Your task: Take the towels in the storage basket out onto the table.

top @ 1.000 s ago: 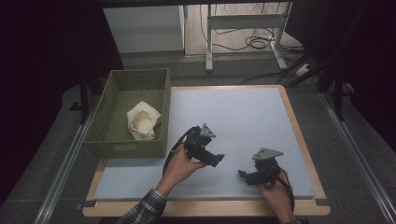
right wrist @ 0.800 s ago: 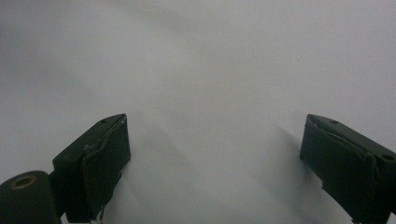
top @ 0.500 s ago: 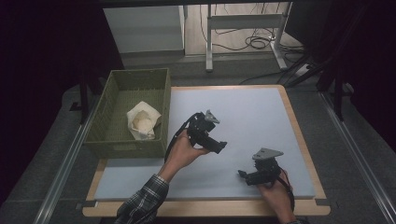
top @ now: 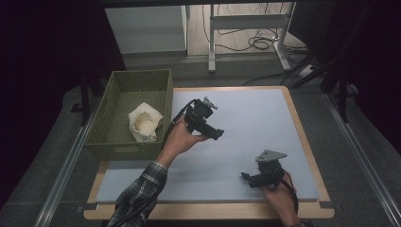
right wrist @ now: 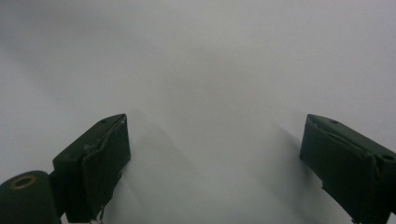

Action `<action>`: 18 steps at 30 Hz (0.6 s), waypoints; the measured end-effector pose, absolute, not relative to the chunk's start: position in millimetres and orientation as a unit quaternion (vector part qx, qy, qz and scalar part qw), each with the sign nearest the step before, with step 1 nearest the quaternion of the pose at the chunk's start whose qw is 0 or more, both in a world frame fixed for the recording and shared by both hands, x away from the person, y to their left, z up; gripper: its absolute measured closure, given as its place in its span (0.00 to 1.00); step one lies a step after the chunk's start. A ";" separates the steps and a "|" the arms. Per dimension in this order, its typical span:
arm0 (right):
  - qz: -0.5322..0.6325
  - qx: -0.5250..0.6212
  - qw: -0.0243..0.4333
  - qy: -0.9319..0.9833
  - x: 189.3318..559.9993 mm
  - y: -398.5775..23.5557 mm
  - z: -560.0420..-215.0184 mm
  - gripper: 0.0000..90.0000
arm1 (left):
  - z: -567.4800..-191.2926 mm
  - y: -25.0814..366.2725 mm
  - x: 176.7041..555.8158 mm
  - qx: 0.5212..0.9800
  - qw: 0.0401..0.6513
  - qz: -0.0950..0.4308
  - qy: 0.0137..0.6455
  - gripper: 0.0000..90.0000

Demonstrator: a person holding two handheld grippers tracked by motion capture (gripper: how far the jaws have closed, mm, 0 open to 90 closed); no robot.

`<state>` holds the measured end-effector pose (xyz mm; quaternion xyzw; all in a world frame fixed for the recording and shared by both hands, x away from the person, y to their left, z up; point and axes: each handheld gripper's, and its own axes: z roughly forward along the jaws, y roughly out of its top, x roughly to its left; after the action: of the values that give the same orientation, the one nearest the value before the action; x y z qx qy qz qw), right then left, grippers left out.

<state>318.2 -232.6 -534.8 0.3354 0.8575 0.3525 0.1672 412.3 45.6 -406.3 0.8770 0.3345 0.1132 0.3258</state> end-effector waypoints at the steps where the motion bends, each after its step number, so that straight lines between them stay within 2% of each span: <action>1: 0.352 0.336 0.167 0.857 318.2 -232.6 -534.8 0.10 | -406.3 45.6 412.3 0.877 0.326 0.113 0.334 0.02; 18: 0.352 0.336 0.167 0.858 318.3 -232.6 -534.8 0.10 | -384.3 108.6 444.3 0.861 0.280 0.128 0.406 0.03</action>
<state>318.3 -232.6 -534.8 0.3357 0.8575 0.3523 0.1669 444.3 108.6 -384.3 0.8606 0.4061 0.1279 0.2795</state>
